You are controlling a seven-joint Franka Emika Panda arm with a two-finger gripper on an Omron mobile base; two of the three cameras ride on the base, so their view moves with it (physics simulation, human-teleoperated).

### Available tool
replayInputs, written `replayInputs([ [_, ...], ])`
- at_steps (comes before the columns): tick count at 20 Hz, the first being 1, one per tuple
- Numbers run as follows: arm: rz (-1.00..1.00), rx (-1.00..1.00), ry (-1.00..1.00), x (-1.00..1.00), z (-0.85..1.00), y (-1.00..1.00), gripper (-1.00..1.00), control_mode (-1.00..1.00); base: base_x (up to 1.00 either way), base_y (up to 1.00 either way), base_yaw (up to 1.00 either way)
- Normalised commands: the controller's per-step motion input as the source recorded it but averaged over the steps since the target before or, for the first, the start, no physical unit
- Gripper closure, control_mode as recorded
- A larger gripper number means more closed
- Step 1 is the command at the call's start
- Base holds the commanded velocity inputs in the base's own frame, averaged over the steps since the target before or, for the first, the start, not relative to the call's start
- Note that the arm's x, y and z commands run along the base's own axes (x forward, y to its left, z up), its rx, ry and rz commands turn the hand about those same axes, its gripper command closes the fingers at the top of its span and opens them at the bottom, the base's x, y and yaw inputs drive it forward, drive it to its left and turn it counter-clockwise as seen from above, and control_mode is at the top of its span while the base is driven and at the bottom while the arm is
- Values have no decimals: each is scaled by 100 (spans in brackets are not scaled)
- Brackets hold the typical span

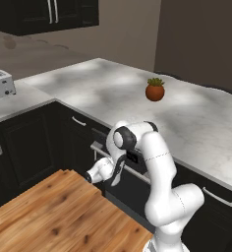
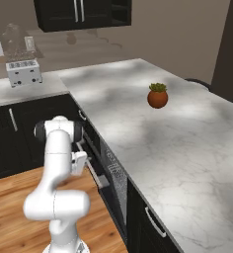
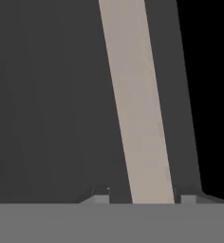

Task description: Open the dishwasher door and pull out the top rack.

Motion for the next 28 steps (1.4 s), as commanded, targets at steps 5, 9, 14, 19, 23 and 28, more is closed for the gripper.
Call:
replayInputs([
  [5,0,5,1,-61,-51,70,100,-100,0,0,0],
  [9,0,3,0,-59,-52,69,100,-100,0,0,0],
  [14,0,1,0,-56,-50,68,100,-100,0,0,0],
  [19,0,0,0,-56,-48,58,100,-100,0,0,0],
  [23,0,0,0,-51,-50,54,100,-100,0,0,0],
  [28,0,0,0,-49,-53,46,100,-100,0,0,0],
])
